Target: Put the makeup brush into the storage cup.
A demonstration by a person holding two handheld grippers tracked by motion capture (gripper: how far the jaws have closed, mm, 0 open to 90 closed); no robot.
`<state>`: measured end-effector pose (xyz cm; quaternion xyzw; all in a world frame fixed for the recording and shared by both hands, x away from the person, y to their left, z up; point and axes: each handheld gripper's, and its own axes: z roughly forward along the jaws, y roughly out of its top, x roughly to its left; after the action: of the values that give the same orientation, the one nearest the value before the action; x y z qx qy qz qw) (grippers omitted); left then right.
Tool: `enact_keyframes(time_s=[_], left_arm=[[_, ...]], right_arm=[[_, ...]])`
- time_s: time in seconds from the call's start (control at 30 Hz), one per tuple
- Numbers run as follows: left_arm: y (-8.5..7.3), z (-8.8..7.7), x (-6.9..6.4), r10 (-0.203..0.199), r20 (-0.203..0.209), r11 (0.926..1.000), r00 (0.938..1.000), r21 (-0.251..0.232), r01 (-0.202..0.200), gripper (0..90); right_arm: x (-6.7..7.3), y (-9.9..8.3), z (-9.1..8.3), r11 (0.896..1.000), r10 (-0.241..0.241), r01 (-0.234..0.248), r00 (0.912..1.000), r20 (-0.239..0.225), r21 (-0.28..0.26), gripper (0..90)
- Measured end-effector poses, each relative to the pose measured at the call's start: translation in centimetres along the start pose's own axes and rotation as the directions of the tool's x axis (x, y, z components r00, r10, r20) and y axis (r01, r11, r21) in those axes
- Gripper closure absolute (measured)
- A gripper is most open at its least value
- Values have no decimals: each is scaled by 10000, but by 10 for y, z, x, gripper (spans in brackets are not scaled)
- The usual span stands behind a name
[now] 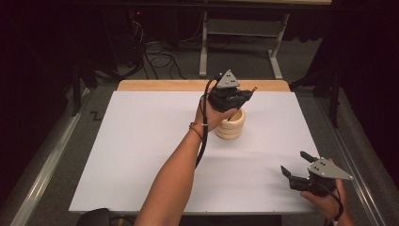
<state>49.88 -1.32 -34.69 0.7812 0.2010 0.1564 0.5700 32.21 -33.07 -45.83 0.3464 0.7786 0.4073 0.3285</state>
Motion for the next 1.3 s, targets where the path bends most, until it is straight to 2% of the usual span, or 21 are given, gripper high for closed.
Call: enact_keyframes(time_s=[0.07,0.23,0.37,0.53,0.7,0.8,0.87,0.9,0.97,1.13,1.3], left_arm=[[-2,1,2,-38,27,10000,10000,20,38,844],[-9,2,4,-242,46,9997,9997,62,242,844],[-13,1,8,-432,-6,9990,9991,-135,432,844],[-9,-1,11,-393,-75,9989,9992,-267,391,844],[-4,-2,13,-175,-254,9994,9995,-308,167,844],[-2,0,13,-149,-257,9994,9996,-325,141,844],[-1,2,14,-118,-100,9991,9999,-418,114,844],[-1,3,14,-63,-228,9994,9997,-339,55,844],[-1,6,15,-90,-144,9995,9999,-289,86,843],[-4,13,18,-15,-289,10000,9996,-98,12,844],[-11,19,24,-225,-222,9997,9995,-4,225,843]], right_arm=[[0,0,1,9999,-115,115,9999,-15,-23,169],[0,1,0,10000,-15,15,10000,-33,3,168],[1,1,0,9999,-109,109,9999,-64,-53,168],[2,1,0,9999,-129,129,9999,-62,-5,168],[1,0,1,9999,-132,133,9999,-41,93,168],[2,1,1,9999,-128,128,9999,-70,21,169],[2,1,0,9999,-131,131,9999,-40,37,168],[2,1,1,9999,-136,136,9999,-53,36,168],[2,1,0,9999,-102,103,9999,-29,40,169],[2,0,1,9999,-104,104,9999,-32,32,168],[2,0,0,9999,-87,88,10000,-17,72,168]])
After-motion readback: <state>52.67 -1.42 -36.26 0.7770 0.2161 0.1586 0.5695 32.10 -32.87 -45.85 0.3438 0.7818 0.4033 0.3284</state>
